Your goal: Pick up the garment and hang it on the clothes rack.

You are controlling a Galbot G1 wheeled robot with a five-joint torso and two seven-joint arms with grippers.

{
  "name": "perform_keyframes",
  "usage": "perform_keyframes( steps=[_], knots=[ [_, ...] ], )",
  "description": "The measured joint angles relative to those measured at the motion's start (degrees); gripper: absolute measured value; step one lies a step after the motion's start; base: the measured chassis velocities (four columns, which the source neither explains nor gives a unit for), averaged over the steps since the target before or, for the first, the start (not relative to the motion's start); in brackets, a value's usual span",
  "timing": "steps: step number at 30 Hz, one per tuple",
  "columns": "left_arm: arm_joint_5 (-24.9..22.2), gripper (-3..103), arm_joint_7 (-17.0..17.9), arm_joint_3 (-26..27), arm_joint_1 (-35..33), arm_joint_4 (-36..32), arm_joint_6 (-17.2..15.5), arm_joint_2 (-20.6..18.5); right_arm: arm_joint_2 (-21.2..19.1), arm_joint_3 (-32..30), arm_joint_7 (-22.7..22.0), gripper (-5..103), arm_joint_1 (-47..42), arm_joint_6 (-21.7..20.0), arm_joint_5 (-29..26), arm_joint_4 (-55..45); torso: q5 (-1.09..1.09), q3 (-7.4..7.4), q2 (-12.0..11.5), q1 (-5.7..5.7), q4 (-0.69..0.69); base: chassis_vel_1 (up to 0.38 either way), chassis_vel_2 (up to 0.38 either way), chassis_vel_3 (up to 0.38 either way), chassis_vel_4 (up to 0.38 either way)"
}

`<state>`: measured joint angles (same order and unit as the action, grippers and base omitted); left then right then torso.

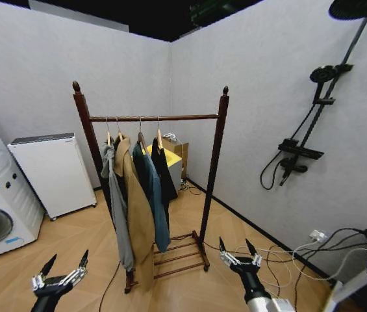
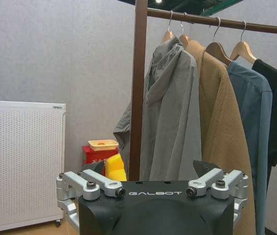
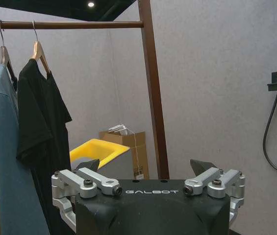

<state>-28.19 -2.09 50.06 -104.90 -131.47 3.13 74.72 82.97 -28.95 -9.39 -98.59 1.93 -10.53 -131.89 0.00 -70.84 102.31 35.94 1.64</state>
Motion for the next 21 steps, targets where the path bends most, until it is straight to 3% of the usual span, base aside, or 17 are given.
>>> perform_keyframes(
  steps=[21],
  knots=[
    [0.0,100,0.0,0.0,0.0,0.0,0.0,0.0,-0.04,0.2,0.13,100,0.77,-0.32,-0.16,0.5,0.0,0.0,0.0,0.0,0.01,-0.022,-0.027,-0.024,-0.025]
  ],
)
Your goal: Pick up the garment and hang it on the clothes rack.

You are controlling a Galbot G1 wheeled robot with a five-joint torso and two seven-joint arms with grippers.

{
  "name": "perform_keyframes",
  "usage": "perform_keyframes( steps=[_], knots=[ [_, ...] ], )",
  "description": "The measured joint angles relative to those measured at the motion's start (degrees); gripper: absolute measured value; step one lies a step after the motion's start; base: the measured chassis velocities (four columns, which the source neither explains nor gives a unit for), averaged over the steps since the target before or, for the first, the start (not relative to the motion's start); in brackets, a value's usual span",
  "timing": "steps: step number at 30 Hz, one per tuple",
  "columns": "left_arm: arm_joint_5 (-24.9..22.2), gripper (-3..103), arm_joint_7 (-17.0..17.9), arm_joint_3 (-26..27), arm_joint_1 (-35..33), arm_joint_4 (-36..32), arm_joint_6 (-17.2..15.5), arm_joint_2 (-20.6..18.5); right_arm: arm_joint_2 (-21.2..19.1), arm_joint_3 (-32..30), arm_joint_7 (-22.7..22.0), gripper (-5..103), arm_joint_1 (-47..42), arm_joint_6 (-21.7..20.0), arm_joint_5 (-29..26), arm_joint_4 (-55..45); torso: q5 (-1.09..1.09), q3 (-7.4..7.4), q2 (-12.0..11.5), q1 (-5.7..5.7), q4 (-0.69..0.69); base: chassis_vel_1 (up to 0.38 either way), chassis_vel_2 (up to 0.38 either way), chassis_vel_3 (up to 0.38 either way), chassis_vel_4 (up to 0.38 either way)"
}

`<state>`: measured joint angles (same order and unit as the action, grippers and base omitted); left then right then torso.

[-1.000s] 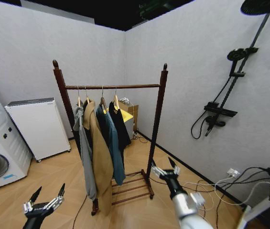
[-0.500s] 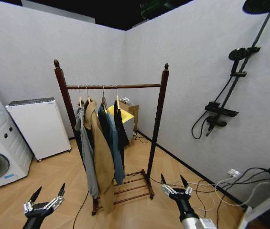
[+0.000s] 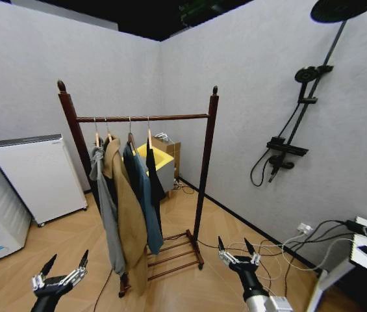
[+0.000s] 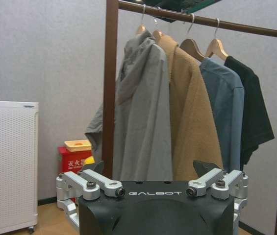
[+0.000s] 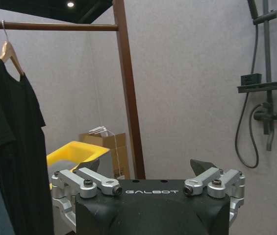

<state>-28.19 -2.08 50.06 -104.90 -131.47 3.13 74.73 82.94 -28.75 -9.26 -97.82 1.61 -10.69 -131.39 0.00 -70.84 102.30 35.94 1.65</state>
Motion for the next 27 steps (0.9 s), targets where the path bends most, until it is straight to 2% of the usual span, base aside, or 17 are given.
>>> perform_keyframes(
  steps=[27],
  knots=[
    [0.0,100,0.0,0.0,0.0,0.0,0.0,0.0,-0.01,0.06,0.06,100,0.13,-0.09,-0.06,0.09,-0.01,0.0,0.0,0.0,0.0,-0.11,-0.112,-0.116,-0.114]
  ],
)
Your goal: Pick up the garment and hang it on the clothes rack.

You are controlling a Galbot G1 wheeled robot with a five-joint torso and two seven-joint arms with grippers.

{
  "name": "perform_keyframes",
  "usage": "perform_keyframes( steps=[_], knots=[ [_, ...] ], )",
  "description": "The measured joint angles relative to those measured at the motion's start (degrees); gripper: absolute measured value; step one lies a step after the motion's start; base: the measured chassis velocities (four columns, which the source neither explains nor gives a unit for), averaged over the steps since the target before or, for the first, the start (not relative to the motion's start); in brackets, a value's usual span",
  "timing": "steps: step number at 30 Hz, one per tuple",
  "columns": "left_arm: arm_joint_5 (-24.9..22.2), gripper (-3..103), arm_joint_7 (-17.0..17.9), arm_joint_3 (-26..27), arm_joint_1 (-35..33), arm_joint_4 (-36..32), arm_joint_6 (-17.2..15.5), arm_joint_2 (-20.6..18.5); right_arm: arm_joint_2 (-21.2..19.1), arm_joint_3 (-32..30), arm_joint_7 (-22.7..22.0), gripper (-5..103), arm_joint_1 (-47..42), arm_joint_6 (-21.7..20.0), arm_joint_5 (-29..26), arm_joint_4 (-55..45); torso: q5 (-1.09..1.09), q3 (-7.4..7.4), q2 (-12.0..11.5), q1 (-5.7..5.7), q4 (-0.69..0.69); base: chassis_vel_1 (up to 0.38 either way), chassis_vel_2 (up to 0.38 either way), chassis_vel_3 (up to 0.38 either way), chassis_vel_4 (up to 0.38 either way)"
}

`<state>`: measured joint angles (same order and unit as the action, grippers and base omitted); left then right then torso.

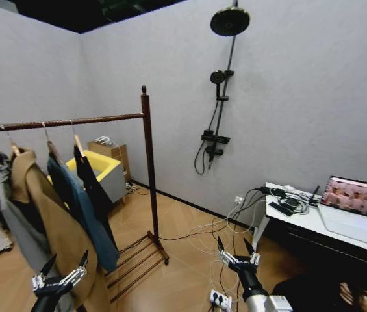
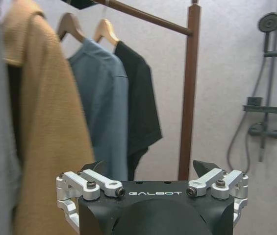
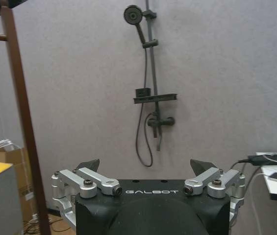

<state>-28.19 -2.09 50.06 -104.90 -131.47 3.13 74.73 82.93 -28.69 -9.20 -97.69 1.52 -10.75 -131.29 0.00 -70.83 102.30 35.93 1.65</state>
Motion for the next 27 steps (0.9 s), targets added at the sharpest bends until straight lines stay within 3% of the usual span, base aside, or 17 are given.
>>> perform_keyframes(
  steps=[27],
  knots=[
    [0.0,100,0.0,0.0,0.0,0.0,0.0,0.0,0.0,0.0,0.0,100,0.01,-0.01,0.0,0.01,-0.01,0.0,0.0,0.0,0.01,-0.131,-0.121,-0.126,-0.132]
  ],
)
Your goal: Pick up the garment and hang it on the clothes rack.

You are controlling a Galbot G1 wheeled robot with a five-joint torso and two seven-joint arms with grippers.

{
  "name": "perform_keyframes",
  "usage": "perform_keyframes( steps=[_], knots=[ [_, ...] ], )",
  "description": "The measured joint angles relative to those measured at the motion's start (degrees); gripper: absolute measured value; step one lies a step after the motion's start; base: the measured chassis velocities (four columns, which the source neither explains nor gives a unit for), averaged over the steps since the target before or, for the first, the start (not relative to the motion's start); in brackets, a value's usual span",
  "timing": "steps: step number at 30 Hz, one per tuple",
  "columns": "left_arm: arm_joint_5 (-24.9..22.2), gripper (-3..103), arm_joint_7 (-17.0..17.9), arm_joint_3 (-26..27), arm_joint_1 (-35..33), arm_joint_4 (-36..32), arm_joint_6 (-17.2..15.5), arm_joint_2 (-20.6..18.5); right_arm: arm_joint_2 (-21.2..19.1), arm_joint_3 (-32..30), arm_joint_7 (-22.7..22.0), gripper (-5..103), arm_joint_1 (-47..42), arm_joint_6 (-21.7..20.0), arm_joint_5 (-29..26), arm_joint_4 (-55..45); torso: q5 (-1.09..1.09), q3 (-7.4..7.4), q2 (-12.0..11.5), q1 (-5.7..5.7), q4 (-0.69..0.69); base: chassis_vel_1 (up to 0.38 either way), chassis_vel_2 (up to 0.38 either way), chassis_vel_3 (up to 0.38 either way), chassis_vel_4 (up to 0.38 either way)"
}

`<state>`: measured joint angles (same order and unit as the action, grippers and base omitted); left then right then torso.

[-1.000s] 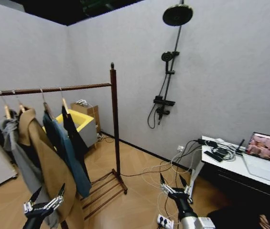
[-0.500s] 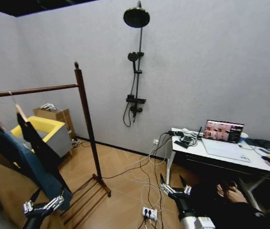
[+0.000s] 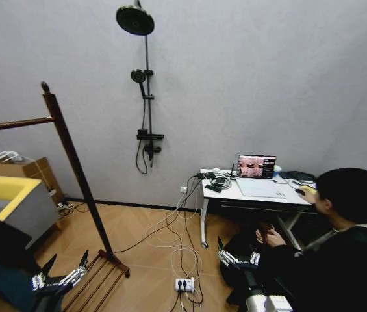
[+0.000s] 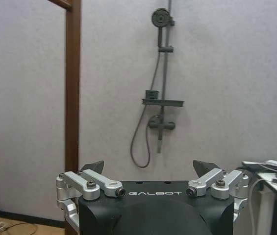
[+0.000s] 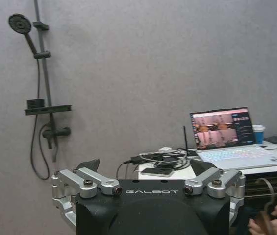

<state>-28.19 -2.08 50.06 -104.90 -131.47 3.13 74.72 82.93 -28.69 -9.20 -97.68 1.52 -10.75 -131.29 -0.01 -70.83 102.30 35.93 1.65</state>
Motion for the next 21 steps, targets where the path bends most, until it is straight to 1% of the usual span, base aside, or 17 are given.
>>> perform_keyframes(
  steps=[5,10,12,13,15,21],
  knots=[
    [0.0,100,0.0,0.0,0.0,0.0,0.0,0.0,0.0,0.0,0.0,100,0.0,0.0,0.0,0.0,0.01,0.0,0.0,0.0,0.0,-0.118,-0.123,-0.122,-0.133],
    [0.0,100,-0.01,0.0,0.0,0.0,0.0,0.0,0.0,0.0,0.0,100,-0.01,0.0,0.0,0.0,0.01,0.0,0.0,0.0,0.03,-0.109,-0.118,-0.107,-0.123],
    [0.0,100,-0.01,-0.01,0.01,0.0,0.0,0.0,0.0,-0.01,0.0,100,-0.01,0.0,0.0,0.0,0.01,0.0,0.0,0.01,0.03,-0.029,-0.059,-0.086,-0.023],
    [0.0,100,-0.01,0.0,0.0,0.0,0.0,0.0,0.0,0.0,0.0,100,0.01,0.0,0.0,0.0,0.01,0.0,0.0,0.01,0.0,0.0,0.0,0.0,0.0],
    [0.0,100,-0.01,0.0,0.0,0.0,0.0,0.0,0.0,0.0,0.0,100,0.02,0.0,0.0,0.0,0.01,0.0,-0.01,0.01,-0.02,0.0,0.0,0.0,0.0],
    [0.0,100,0.0,0.0,0.0,0.0,0.0,0.0,0.0,0.0,0.0,100,0.02,0.0,0.0,0.0,0.0,-0.01,-0.01,0.02,0.0,0.089,-0.077,-0.086,0.078]
  ],
)
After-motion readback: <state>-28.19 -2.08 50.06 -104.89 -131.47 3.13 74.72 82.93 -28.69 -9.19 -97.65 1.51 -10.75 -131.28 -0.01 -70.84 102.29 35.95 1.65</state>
